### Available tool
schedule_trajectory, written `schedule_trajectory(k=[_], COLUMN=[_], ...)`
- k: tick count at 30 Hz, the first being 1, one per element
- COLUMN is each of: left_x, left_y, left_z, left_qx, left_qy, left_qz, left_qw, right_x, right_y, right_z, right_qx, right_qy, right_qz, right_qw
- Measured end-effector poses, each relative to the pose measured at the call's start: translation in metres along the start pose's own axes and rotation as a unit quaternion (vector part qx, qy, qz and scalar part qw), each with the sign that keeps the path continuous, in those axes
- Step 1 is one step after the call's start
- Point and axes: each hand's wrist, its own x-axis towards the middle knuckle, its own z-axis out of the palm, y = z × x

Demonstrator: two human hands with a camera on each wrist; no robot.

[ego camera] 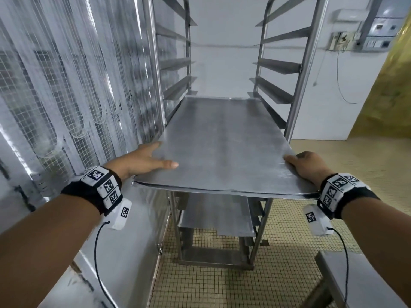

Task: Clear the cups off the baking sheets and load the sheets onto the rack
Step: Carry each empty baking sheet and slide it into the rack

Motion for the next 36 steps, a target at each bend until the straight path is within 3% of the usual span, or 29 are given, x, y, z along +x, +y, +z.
schedule_trajectory(k=[3, 6, 12, 19, 27, 31, 36], left_x=[-0.025, -0.042, -0.056, -0.058, -0.059, -0.051, -0.019], left_y=[0.012, 0.012, 0.006, -0.016, -0.022, -0.008, -0.004], left_z=[-0.008, -0.01, -0.002, 0.005, 0.017, 0.027, 0.03], left_qx=[0.105, 0.126, 0.123, 0.123, 0.101, 0.102, 0.143], left_qy=[-0.07, -0.101, -0.031, 0.063, 0.147, 0.2, 0.209], left_qz=[0.026, 0.05, 0.1, 0.167, 0.239, 0.244, 0.212], left_qw=[0.992, 0.986, 0.987, 0.976, 0.954, 0.943, 0.944], right_x=[0.002, -0.008, -0.048, -0.106, -0.108, -0.1, -0.079], right_y=[-0.002, -0.002, -0.006, -0.01, -0.007, -0.013, -0.014], right_z=[-0.004, -0.01, -0.029, -0.021, 0.008, 0.019, 0.032], right_qx=[-0.008, 0.014, 0.063, -0.092, -0.159, -0.163, -0.155], right_qy=[-0.001, -0.015, -0.038, -0.099, 0.045, 0.096, 0.147], right_qz=[0.001, -0.001, -0.041, -0.186, -0.31, -0.309, -0.288], right_qw=[1.0, 1.0, 0.996, 0.973, 0.936, 0.932, 0.934])
